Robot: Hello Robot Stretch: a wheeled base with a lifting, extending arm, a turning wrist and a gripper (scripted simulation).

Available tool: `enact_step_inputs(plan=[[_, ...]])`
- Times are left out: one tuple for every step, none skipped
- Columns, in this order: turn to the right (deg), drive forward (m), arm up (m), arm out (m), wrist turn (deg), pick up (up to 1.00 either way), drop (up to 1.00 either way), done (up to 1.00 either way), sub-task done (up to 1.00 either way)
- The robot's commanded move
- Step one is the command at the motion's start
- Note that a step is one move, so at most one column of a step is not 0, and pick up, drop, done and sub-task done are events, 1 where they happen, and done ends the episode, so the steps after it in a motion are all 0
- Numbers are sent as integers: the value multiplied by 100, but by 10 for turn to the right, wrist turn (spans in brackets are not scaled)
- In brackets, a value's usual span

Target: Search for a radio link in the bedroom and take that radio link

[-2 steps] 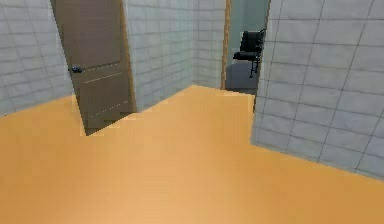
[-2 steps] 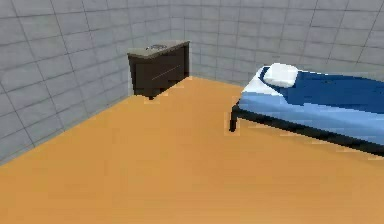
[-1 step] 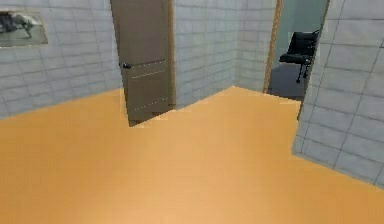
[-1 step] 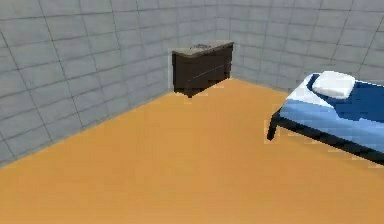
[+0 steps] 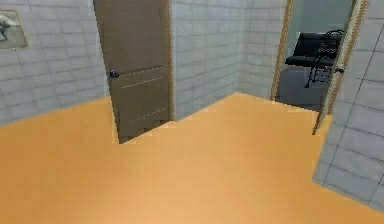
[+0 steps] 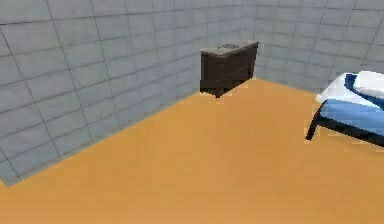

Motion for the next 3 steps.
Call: enact_step_inputs(plan=[[-450, 0, 0, 0, 0, 0, 0, 0, 0], [-30, 0, 0, 0, 0, 0, 0, 0, 0], [0, 100, 0, 0, 0, 0, 0, 0, 0]])
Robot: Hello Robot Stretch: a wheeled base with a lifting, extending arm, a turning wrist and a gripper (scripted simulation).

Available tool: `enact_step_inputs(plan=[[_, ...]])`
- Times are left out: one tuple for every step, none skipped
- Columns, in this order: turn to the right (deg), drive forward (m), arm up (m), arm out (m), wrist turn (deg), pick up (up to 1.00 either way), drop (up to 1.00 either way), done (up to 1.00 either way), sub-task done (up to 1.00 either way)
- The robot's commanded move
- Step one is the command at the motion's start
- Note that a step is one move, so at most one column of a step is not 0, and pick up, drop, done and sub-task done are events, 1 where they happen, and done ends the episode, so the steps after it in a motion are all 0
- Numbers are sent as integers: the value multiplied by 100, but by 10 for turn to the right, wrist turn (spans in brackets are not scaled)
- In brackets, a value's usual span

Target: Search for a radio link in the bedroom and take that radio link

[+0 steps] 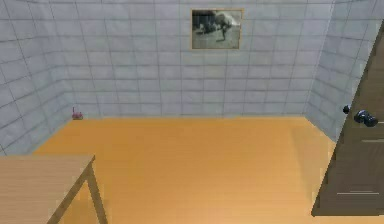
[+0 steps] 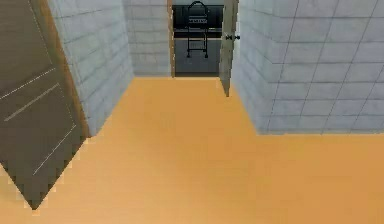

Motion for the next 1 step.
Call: enact_step_inputs(plan=[[0, 45, 0, 0, 0, 0, 0, 0, 0]])
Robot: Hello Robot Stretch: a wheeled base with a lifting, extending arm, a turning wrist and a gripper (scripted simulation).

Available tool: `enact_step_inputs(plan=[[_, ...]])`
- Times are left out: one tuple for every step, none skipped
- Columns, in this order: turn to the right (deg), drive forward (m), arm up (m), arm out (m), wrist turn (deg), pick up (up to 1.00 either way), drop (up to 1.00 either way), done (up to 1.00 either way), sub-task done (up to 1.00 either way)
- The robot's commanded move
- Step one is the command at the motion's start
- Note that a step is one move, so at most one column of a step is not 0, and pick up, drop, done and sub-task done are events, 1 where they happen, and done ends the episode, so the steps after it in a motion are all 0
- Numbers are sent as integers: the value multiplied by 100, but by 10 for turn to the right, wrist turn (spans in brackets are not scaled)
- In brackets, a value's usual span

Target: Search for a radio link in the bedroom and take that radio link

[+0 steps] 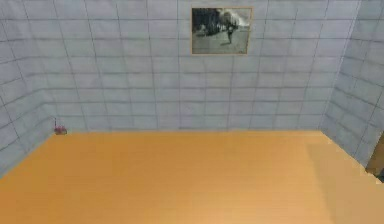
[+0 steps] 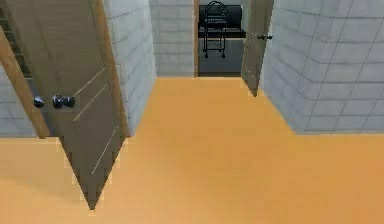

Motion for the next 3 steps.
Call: enact_step_inputs(plan=[[450, 0, 0, 0, 0, 0, 0, 0, 0], [450, 0, 0, 0, 0, 0, 0, 0, 0], [450, 0, 0, 0, 0, 0, 0, 0, 0]])
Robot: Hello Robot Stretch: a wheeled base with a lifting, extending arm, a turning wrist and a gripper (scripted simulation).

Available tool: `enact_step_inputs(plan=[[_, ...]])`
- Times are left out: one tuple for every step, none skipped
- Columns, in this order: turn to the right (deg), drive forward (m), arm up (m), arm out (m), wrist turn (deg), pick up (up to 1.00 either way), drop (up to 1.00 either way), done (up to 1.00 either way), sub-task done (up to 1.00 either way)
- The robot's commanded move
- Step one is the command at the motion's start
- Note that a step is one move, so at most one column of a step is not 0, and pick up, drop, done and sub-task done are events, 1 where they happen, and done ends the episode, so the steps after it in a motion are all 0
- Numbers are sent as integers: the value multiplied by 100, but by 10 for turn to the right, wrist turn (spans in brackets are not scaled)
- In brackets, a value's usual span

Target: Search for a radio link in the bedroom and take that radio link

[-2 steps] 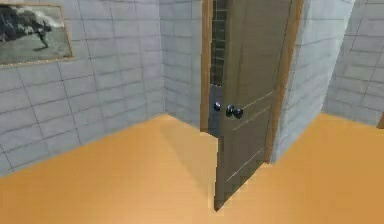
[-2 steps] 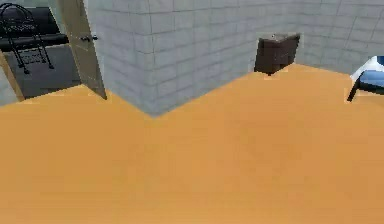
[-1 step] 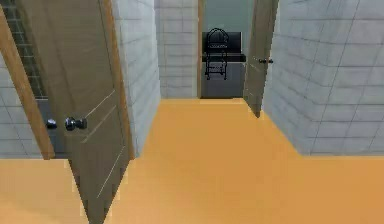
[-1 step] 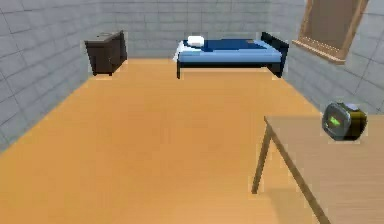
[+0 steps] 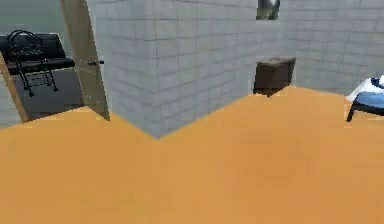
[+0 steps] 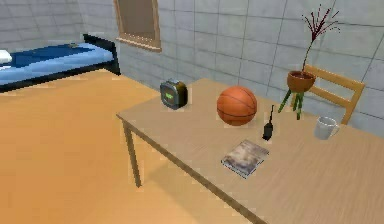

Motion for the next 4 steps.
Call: enact_step_inputs(plan=[[210, 0, 0, 0, 0, 0, 0, 0, 0], [30, 0, 0, 0, 0, 0, 0, 0, 0], [450, 0, 0, 0, 0, 0, 0, 0, 0], [450, 0, 0, 0, 0, 0, 0, 0, 0]])
